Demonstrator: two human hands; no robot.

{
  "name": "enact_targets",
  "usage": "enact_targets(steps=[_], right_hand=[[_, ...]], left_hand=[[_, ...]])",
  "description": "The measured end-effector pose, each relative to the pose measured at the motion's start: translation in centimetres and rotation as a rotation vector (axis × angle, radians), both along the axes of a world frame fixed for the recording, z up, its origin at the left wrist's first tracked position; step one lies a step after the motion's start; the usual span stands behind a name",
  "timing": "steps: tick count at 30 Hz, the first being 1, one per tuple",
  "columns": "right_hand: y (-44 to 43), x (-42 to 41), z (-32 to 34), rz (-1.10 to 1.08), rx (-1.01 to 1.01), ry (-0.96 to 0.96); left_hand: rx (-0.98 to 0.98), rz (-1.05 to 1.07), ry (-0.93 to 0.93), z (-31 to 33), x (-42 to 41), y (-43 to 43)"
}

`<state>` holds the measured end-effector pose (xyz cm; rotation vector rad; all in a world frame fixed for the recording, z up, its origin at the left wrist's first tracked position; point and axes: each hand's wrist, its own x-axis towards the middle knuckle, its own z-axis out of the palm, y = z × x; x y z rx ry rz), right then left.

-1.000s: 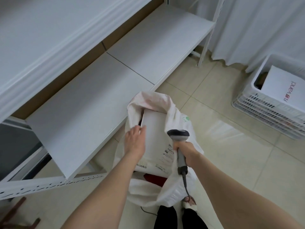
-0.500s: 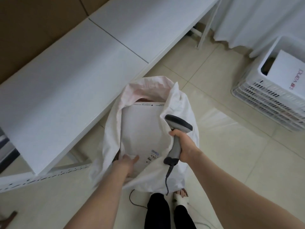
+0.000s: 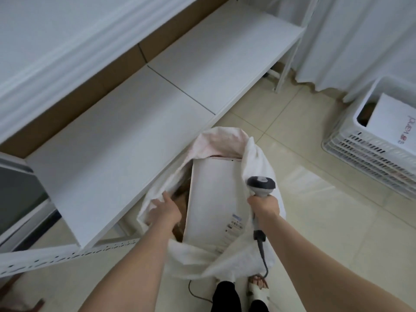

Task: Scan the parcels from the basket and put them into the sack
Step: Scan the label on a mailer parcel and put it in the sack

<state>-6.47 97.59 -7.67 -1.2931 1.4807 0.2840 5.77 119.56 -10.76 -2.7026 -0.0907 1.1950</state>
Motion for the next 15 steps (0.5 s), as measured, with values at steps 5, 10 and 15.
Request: enact_targets(steps=[5, 10, 15], right_hand=[[-1.1, -1.5, -0.2, -0.029, -0.126, 0.081], [-2.4, -2.8, 1.2, -0.095, -0.189, 0.052], [-3.9, -4.8, 2.8, -0.037, -0.091, 0.016]], left_hand=[[-0.083, 0.090, -0.002, 1.3, 0.7, -1.5], [-0.090, -0.057, 0.025, 2.1, -1.3, -4.8], [-0.156, -0.193, 0.049, 4.0, -2.8, -9.0]])
